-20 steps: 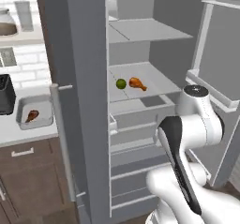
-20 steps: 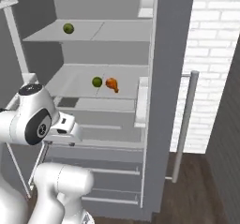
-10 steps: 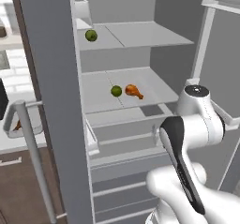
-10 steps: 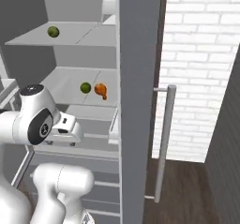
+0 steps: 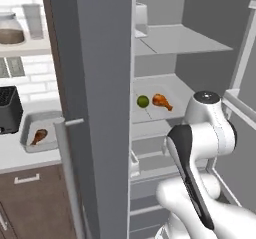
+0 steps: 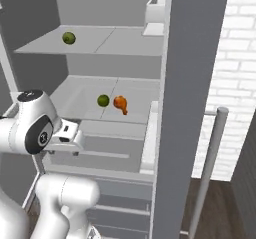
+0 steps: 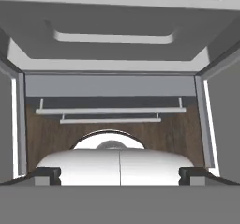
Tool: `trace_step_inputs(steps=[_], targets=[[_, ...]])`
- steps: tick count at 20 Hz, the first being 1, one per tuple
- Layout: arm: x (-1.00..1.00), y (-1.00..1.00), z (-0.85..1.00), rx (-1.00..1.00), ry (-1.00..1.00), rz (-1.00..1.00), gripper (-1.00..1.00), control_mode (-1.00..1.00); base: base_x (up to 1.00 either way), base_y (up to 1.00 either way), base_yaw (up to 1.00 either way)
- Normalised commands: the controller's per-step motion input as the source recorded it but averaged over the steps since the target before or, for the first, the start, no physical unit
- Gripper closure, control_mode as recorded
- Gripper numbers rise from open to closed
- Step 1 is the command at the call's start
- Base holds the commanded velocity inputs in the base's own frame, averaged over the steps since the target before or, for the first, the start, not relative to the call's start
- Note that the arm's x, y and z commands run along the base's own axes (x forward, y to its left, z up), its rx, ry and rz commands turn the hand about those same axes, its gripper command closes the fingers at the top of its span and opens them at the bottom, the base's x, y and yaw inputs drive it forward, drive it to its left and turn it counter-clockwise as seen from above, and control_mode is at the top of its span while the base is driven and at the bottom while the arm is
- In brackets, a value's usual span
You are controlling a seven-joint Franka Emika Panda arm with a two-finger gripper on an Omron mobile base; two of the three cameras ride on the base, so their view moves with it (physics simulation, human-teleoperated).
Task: Place one lime and one chicken drumstick in each tupperware on the nearby counter, to pack two identical lunches.
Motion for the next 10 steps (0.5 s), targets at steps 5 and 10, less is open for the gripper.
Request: trace_step_inputs(steps=[5, 10], targets=[[0.00, 0.00, 0.00, 0.00, 0.00, 0.00, -1.00, 1.00, -0.25, -0.52, 0.04], [0.00, 0.00, 0.00, 0.00, 0.00, 0.00, -1.00, 1.00, -0.13, -0.13, 0.08]])
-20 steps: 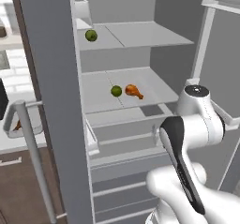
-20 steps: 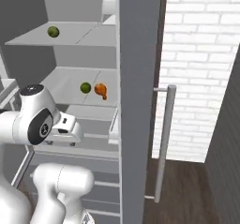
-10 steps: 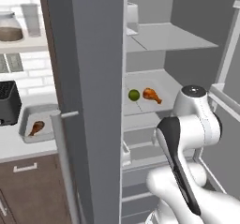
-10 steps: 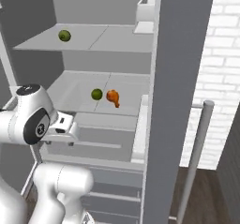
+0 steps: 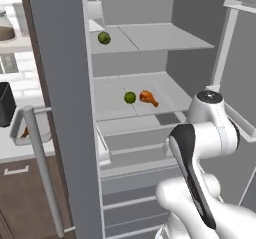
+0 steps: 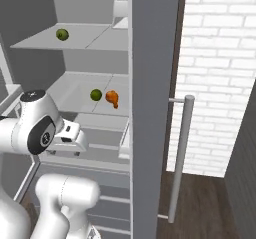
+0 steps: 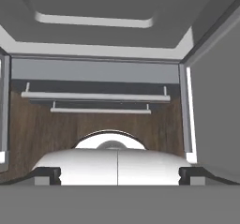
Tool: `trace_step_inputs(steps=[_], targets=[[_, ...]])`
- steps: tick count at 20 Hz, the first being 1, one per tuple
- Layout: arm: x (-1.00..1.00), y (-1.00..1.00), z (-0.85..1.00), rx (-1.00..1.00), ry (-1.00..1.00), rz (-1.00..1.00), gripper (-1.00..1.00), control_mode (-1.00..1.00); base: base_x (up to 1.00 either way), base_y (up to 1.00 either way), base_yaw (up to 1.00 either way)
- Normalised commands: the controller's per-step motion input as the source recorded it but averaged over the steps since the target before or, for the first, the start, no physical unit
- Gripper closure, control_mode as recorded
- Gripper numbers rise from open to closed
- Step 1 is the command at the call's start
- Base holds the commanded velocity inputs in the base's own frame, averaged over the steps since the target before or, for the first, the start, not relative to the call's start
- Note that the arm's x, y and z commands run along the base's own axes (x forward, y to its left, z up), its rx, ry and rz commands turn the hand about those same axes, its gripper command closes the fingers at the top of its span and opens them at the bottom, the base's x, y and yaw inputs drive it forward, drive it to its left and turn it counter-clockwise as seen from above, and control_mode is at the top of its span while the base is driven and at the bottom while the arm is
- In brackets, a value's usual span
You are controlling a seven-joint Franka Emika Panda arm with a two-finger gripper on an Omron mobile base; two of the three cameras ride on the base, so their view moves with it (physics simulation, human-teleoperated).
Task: Place one lime and one chicken drumstick in each tupperware on the nearby counter, to pack two identical lunches.
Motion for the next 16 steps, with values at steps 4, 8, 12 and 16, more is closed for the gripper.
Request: trace_step_inputs(steps=[4, 8, 12, 16], targets=[[0.00, 0.00, 0.00, 0.00, 0.00, 0.00, -1.00, 1.00, 0.67, 0.00, 0.02], [0.00, 0.00, 0.00, 0.00, 0.00, 0.00, -1.00, 1.00, 0.90, 0.01, 0.00], [0.00, 0.00, 0.00, 0.00, 0.00, 0.00, -1.00, 1.00, 0.05, 0.00, 0.00], [0.00, 0.00, 0.00, 0.00, 0.00, 0.00, -1.00, 1.00, 0.00, 0.00, 0.00]])
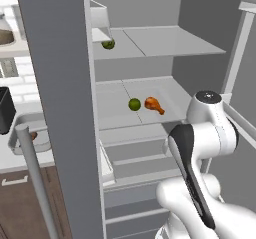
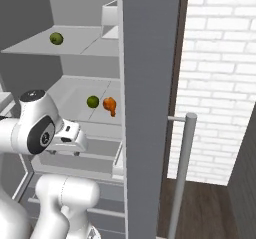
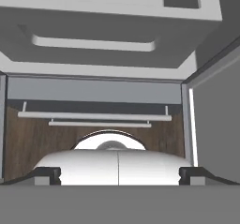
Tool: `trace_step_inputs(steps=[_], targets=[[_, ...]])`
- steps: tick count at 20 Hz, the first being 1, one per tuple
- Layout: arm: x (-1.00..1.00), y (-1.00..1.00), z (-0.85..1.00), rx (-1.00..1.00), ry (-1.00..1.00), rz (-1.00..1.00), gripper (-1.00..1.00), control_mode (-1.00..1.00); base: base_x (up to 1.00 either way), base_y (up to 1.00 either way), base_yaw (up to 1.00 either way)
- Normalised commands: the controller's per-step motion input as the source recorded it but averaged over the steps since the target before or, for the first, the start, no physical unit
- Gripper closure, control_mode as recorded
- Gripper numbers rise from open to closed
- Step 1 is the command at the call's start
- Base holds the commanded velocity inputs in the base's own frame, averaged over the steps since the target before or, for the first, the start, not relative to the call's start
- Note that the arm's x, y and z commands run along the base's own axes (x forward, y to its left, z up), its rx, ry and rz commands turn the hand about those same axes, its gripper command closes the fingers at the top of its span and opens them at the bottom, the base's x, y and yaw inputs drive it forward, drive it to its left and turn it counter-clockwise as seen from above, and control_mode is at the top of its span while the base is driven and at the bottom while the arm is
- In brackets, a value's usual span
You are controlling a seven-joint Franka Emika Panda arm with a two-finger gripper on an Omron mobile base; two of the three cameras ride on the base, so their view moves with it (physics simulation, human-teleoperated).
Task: Place one lime and one chicken drumstick in each tupperware on the nearby counter, to pack two identical lunches.
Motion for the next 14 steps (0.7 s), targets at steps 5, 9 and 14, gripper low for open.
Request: trace_step_inputs(steps=[5, 9, 14], targets=[[0.00, 0.13, 0.28, 0.00, -0.17, 0.05, -1.00, -1.00, 0.00, 0.00, 0.00], [0.02, 0.01, 1.00, 0.00, -0.56, 0.40, -1.00, -1.00, 0.00, 0.00, 0.00], [0.15, -0.03, 1.00, 0.00, -0.48, 0.37, -1.00, -1.00, 0.00, 0.00, 0.00]])
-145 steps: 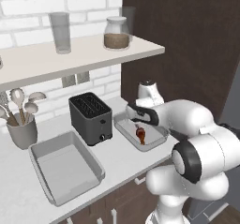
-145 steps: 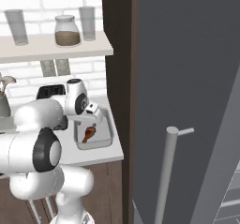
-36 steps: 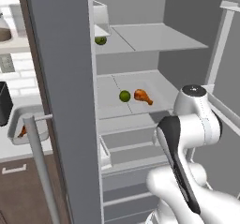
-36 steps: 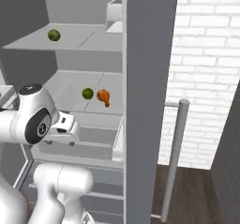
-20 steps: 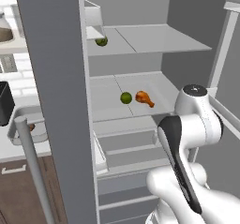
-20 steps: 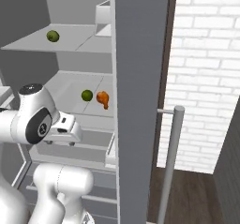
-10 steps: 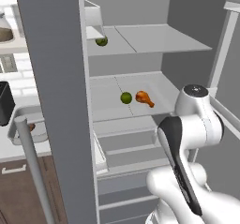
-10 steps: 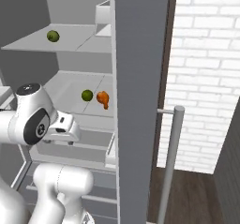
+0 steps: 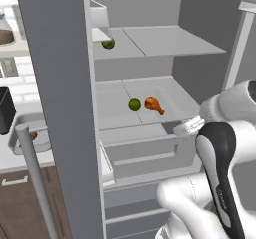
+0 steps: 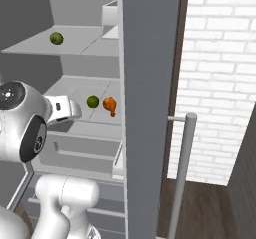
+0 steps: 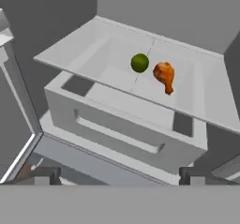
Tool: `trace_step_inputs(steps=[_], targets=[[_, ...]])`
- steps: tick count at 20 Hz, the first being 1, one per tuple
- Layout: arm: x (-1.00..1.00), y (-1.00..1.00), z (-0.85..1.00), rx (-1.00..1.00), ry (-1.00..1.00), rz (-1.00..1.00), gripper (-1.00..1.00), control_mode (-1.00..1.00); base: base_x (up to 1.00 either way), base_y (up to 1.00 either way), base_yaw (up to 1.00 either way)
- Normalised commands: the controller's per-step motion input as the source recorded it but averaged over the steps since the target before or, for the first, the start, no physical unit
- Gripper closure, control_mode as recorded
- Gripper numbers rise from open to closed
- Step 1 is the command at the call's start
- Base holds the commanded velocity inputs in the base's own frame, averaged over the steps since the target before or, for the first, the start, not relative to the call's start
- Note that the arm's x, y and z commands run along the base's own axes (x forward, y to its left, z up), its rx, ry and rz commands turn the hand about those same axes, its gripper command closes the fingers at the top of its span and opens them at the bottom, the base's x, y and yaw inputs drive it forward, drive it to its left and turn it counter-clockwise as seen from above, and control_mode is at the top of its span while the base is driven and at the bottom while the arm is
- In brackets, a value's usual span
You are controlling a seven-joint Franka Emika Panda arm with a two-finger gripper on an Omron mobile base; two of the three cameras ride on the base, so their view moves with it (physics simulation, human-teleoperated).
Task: Place one lime and one chicken drumstick in each tupperware on the nearby counter, to pack two identical lunches.
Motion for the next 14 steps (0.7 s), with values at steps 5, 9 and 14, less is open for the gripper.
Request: trace_step_inputs(steps=[5, 9, 14], targets=[[0.51, 0.00, 0.92, -0.06, -0.22, 0.14, -1.00, -1.00, 0.00, 0.00, 0.00], [0.64, 0.04, 0.59, -0.20, 0.10, 0.00, -1.00, -1.00, 0.00, 0.00, 0.00], [0.37, 0.23, 0.69, -0.06, 0.03, -0.01, -1.00, -1.00, 0.00, 0.00, 0.00]])
